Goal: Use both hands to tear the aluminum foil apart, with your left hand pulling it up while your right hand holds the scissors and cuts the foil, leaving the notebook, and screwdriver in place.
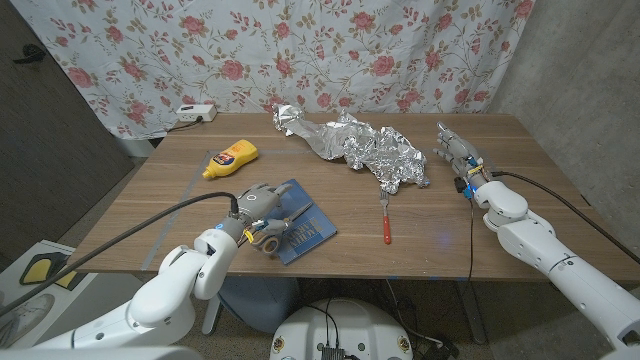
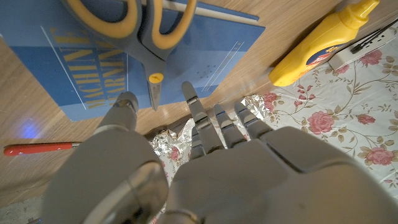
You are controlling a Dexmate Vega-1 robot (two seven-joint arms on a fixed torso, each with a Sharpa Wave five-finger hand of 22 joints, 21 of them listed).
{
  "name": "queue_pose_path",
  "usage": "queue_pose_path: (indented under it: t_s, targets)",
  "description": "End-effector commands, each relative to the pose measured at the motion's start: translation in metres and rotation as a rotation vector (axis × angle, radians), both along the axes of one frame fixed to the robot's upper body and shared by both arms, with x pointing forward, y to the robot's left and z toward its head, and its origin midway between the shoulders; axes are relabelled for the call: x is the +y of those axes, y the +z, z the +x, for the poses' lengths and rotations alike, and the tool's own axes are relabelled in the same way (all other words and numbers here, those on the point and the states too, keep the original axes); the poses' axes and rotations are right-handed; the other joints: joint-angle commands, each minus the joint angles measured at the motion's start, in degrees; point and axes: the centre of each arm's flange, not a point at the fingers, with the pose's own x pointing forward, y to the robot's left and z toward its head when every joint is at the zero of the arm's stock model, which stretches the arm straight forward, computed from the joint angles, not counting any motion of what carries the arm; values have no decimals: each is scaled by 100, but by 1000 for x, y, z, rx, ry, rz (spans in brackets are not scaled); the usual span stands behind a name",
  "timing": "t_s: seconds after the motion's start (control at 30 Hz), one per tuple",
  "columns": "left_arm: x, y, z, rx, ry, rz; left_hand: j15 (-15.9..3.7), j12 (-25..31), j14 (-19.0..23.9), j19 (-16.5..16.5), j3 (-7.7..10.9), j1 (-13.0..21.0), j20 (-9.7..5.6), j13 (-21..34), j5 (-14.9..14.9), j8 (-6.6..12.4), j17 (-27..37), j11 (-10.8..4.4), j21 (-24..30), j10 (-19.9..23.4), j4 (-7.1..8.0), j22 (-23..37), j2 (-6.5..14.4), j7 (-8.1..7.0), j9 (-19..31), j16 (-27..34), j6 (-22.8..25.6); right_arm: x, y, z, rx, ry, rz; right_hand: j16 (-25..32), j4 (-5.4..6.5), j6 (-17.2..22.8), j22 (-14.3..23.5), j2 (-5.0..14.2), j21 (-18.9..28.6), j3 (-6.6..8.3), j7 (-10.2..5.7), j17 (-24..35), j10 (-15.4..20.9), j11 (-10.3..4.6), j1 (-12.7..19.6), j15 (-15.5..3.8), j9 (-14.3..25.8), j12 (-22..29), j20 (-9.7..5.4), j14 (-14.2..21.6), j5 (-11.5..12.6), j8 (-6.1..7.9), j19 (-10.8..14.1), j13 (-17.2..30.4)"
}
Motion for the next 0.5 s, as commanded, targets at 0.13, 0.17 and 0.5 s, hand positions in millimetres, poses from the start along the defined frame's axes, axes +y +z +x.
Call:
queue_pose_path:
  t_s: [0.13,0.17,0.5]
  targets:
    - [0,-6,1,-1,13,-6,2,36,58,88,25,123,2,36,2,-2,-5,8,3,88,-19,11,6,-30,10,-15,59,-1,-2,-1,9,-3,-5,13,-6,-25,12,-8,37,29,-34,14,39,38,78,-14,12,43,6,-51,-9,12,-16,9]
    - [0,-6,1,2,12,-7,1,35,58,90,26,128,5,37,2,-2,-5,12,3,87,-19,11,8,-27,10,-17,61,-2,-2,-1,9,-2,-4,13,-6,-25,12,-8,39,29,-34,14,45,37,78,-11,12,46,7,-51,-9,12,-12,9]
    - [-1,-9,3,4,13,-6,-12,34,74,85,110,302,38,57,46,-5,-7,-5,-6,94,-61,11,97,-44,11,-33,101,-1,-3,0,12,-2,-4,22,0,-24,12,-10,41,32,-43,16,60,37,67,-11,12,52,7,-36,-11,12,-6,9]
